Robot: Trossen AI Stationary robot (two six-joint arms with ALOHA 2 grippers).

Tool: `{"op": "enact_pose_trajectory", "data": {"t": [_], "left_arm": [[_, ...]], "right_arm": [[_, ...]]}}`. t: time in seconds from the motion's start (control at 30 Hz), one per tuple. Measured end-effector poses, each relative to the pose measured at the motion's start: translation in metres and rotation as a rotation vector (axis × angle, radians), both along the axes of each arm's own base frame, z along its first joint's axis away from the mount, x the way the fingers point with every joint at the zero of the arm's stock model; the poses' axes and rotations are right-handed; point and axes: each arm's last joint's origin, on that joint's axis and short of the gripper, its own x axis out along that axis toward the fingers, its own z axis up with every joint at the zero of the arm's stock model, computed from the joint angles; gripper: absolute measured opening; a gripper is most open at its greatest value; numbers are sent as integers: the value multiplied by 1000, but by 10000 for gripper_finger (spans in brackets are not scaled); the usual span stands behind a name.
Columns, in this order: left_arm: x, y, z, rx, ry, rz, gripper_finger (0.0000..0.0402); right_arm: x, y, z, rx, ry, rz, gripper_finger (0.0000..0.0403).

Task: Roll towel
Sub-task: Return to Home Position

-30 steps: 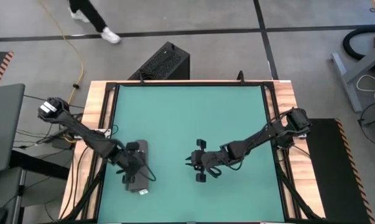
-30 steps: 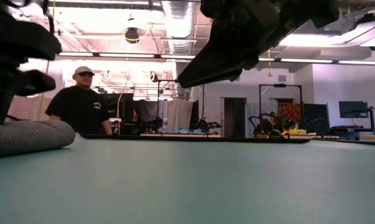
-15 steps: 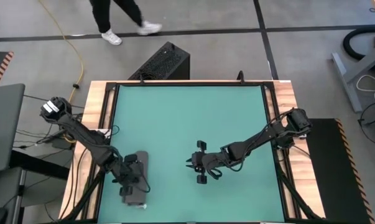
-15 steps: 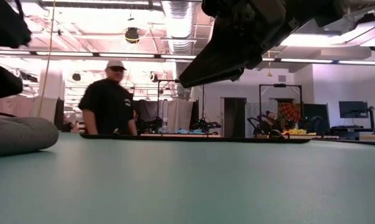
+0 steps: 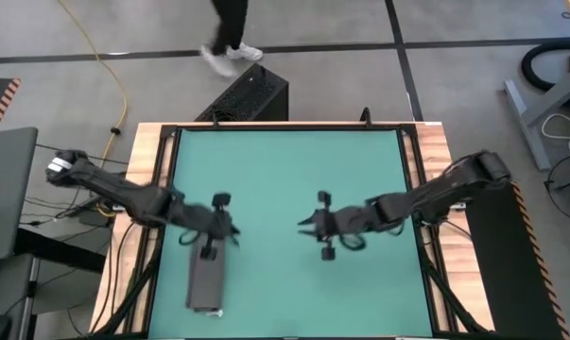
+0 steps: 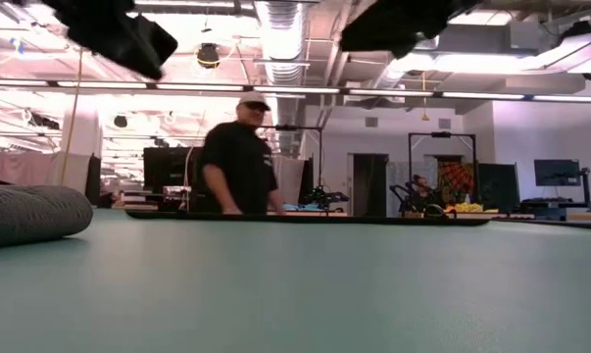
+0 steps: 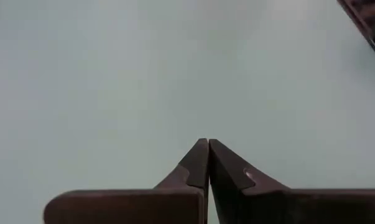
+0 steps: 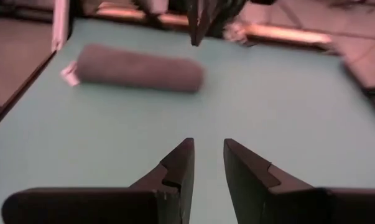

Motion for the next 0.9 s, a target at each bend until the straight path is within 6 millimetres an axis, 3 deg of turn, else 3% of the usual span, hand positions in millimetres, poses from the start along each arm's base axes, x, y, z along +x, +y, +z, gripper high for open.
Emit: {"op": "enact_pose_trajectory", "data": {"t": [0.17, 0.27, 0.47, 0.7, 0.9], "left_arm": [[-29, 38, 21, -16, -152, 42, 0], [-53, 51, 18, -40, -274, 75, 0], [-84, 59, -18, -133, -536, 131, 0], [-110, 64, -44, -177, -594, 221, 0], [-121, 65, -60, -208, -645, 266, 0]], "right_arm": [[-47, -38, 14, 30, -124, -90, 111], [-68, -58, 10, 78, -258, -104, 111], [-91, -86, -24, 188, -319, -80, 88], [-108, -115, -38, 200, -202, -192, 13], [-124, -120, -36, 187, -201, -233, 35]]}}
